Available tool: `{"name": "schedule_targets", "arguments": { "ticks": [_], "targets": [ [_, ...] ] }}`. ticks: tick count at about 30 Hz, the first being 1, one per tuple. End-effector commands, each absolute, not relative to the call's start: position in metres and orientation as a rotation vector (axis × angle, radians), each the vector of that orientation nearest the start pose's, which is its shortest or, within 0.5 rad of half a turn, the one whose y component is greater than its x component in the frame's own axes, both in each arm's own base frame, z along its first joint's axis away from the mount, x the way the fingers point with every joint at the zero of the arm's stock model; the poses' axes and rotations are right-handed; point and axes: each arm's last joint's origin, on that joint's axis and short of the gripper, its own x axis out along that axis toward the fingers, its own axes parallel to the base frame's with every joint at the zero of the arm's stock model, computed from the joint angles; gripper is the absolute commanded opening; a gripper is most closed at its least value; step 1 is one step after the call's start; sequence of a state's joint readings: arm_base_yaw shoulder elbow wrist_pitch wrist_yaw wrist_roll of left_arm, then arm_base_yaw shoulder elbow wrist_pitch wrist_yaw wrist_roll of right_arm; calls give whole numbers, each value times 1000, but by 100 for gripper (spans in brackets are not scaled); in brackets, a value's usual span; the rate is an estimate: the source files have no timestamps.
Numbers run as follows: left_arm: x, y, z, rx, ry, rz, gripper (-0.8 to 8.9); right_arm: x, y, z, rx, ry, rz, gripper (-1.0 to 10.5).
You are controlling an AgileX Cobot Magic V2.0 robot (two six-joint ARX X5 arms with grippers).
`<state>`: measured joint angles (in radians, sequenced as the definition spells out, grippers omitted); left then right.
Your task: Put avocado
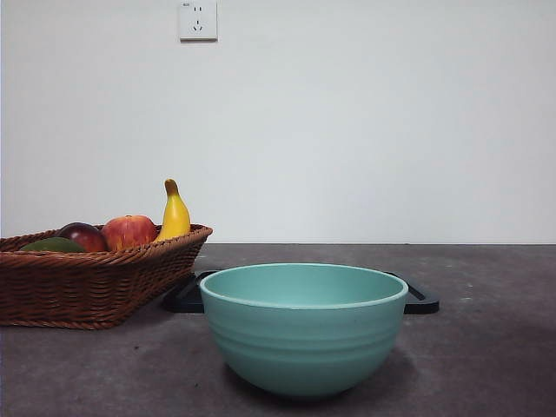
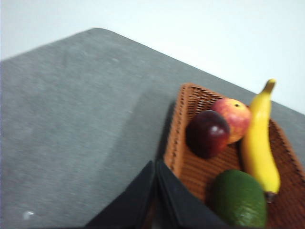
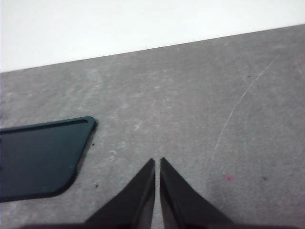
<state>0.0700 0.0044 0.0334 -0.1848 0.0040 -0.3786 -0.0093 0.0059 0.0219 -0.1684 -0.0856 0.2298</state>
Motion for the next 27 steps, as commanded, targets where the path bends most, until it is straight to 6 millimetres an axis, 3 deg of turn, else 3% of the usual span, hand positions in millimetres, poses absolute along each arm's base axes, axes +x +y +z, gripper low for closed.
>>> {"name": "schedule_targets", "arguments": {
  "ticks": [1, 7, 12, 27],
  "targets": [
    [92, 6, 163, -443, 146, 74, 9, 93, 2, 168, 308, 114, 61, 9],
    [86, 5, 188, -497, 185, 66, 9, 86, 2, 203, 357, 37, 98, 9],
    [84, 2, 218, -497, 205, -6, 9, 79, 4, 236, 351, 77, 139, 9],
    [95, -9, 303, -280, 508, -348, 9, 88, 15, 337, 211, 488, 455, 9]
  ]
}}
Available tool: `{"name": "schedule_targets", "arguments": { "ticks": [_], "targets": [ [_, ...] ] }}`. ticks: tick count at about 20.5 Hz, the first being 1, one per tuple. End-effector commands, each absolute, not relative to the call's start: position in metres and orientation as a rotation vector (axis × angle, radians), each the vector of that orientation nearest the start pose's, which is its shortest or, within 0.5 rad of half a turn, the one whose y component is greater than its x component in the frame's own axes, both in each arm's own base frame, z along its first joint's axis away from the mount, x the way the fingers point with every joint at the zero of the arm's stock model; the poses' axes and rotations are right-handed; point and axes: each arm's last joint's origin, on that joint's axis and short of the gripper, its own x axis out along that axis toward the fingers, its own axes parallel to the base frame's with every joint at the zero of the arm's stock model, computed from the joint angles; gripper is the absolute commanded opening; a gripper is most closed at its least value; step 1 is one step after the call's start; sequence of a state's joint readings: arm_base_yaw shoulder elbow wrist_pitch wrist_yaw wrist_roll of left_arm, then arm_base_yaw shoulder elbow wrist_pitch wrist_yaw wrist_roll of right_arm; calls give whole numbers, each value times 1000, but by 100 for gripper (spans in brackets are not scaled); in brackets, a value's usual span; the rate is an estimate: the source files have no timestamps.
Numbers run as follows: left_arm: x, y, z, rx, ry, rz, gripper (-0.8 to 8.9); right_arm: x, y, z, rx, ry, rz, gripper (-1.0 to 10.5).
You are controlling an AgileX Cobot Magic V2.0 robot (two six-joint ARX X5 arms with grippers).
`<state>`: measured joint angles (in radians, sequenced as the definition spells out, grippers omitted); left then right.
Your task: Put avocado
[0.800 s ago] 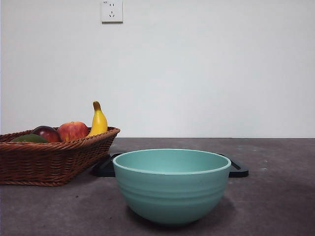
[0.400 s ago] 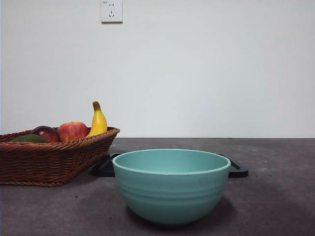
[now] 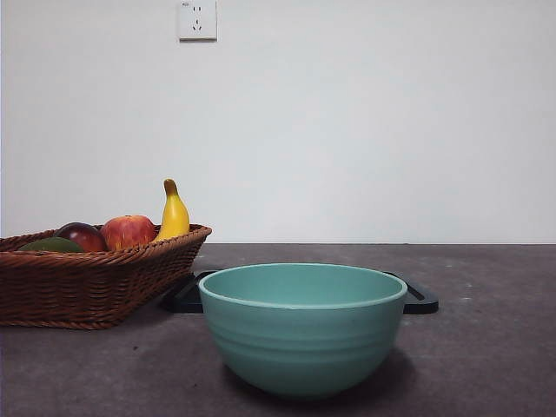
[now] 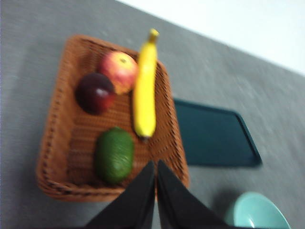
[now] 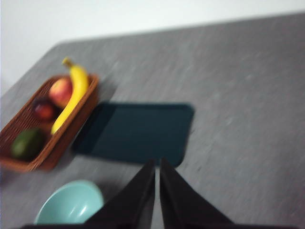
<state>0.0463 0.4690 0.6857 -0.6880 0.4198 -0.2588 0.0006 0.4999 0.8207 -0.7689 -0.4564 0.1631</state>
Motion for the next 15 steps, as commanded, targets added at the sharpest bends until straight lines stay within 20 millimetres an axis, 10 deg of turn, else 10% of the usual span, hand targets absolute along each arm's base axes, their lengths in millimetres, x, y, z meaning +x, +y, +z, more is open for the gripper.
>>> {"name": "schedule_targets", "arguments": {
  "ticks": [1, 15],
  "targets": [
    [96, -10, 307, -263, 531, -362, 9, 89, 16, 342, 204, 511, 470, 9],
    [94, -26, 346, -130, 730, -543, 9, 93, 45, 367, 80, 776, 749, 9]
  ]
}}
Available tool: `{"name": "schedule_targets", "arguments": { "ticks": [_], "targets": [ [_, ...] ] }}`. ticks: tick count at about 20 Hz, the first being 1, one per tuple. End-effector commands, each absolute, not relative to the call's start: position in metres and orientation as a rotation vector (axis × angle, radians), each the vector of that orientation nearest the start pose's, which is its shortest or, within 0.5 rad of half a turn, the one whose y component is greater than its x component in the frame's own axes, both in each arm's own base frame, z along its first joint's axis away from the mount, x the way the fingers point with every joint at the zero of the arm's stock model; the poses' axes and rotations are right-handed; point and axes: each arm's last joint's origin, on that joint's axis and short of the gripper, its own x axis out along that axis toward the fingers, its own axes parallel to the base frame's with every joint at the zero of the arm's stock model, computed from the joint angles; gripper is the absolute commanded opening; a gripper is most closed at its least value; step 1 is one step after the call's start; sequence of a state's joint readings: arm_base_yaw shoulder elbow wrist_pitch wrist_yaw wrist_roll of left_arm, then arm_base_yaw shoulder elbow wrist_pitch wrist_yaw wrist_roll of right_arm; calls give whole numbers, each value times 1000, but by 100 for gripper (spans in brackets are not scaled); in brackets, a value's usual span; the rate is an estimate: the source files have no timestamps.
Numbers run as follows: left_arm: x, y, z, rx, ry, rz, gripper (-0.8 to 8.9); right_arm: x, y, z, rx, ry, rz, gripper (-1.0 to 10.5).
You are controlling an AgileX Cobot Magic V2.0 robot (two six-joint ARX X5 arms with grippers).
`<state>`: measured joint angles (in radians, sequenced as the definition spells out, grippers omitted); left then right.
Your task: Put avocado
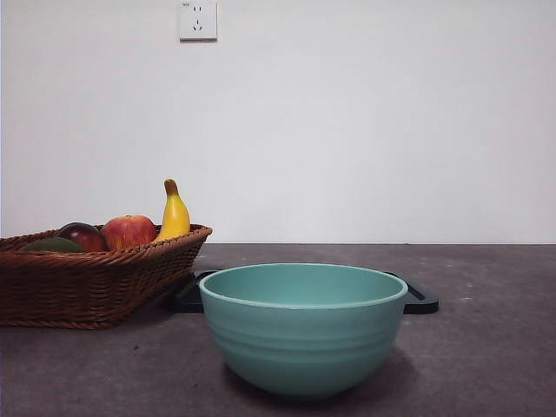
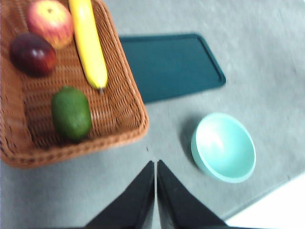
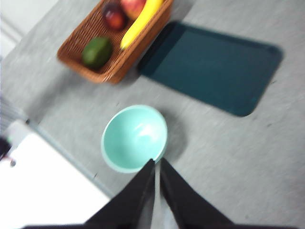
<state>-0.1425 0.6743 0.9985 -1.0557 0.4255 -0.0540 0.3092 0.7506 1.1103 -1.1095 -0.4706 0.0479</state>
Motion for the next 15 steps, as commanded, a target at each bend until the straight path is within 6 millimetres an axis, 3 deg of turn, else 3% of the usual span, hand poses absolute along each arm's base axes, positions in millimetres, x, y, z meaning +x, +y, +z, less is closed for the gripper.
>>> {"name": "schedule_targets", "arguments": {
  "ticks": [1, 11, 13, 15],
  "targets": [
    [94, -27, 345, -130, 736, -546, 9, 92, 46, 365, 70, 792, 761, 9],
    [89, -26, 341, -136, 802, -542, 30, 87, 49, 360, 35, 867, 802, 12],
    [89, -26, 341, -136, 802, -541, 157, 87, 49, 360, 35, 866, 800, 93],
    [89, -26, 341, -138, 803, -541, 364, 87, 49, 360, 37, 868, 798, 317]
  ]
}}
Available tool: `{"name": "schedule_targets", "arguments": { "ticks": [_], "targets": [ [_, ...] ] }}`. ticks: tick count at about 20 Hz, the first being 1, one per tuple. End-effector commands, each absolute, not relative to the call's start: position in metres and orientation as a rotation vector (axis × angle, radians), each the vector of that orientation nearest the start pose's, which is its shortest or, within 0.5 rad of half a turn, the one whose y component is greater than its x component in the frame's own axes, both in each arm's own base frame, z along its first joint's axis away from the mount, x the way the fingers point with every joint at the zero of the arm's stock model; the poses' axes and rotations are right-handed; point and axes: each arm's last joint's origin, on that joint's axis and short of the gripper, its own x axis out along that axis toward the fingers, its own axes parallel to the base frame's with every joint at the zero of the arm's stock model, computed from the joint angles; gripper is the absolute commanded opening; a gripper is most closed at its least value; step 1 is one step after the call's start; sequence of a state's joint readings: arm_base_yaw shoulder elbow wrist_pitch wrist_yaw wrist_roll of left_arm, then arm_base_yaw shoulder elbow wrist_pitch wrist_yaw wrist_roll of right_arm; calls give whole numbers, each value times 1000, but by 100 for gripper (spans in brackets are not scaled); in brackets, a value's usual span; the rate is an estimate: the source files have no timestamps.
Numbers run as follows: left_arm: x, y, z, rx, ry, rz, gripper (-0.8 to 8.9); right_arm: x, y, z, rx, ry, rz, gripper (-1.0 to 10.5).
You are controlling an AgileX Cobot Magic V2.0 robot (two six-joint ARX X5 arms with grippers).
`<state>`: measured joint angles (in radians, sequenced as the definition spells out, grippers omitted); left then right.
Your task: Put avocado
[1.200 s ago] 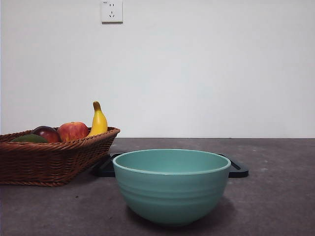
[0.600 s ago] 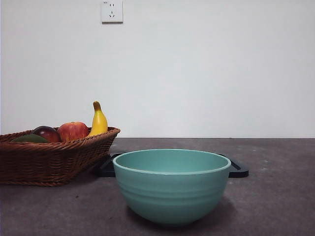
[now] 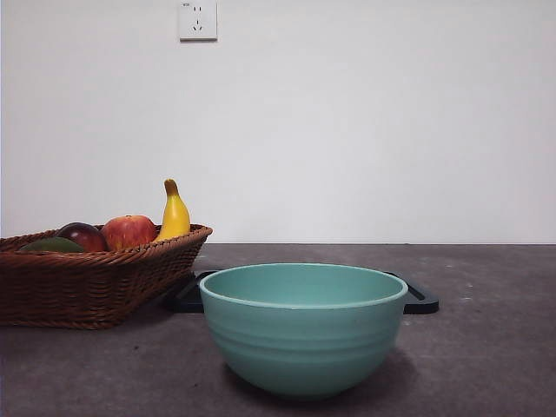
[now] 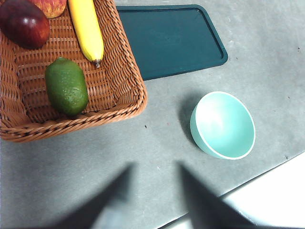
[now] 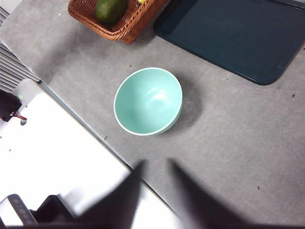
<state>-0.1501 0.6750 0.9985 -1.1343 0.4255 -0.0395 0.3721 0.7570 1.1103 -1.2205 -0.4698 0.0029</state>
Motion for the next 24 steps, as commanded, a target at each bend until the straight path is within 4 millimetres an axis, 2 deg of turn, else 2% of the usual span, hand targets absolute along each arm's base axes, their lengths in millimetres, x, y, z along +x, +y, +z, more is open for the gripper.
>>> {"name": "schedule_targets", "arguments": {
  "ticks": [1, 3, 7, 10, 16, 24],
  "targets": [
    [89, -26, 341, -139, 803, -540, 434, 87, 49, 360, 38, 867, 798, 385],
    [89, -26, 341, -141, 804, -539, 501, 87, 49, 360, 38, 867, 799, 416],
    [94, -27, 340, -142, 821, -529, 495, 87, 49, 361, 38, 863, 799, 416],
    [107, -28, 337, -142, 839, -516, 494, 87, 49, 361, 38, 863, 798, 416],
    [159, -38, 326, -92, 863, -442, 491, 87, 49, 361, 39, 860, 798, 416],
    [231, -61, 282, 51, 963, -290, 490, 87, 49, 361, 40, 861, 797, 416]
  ]
}}
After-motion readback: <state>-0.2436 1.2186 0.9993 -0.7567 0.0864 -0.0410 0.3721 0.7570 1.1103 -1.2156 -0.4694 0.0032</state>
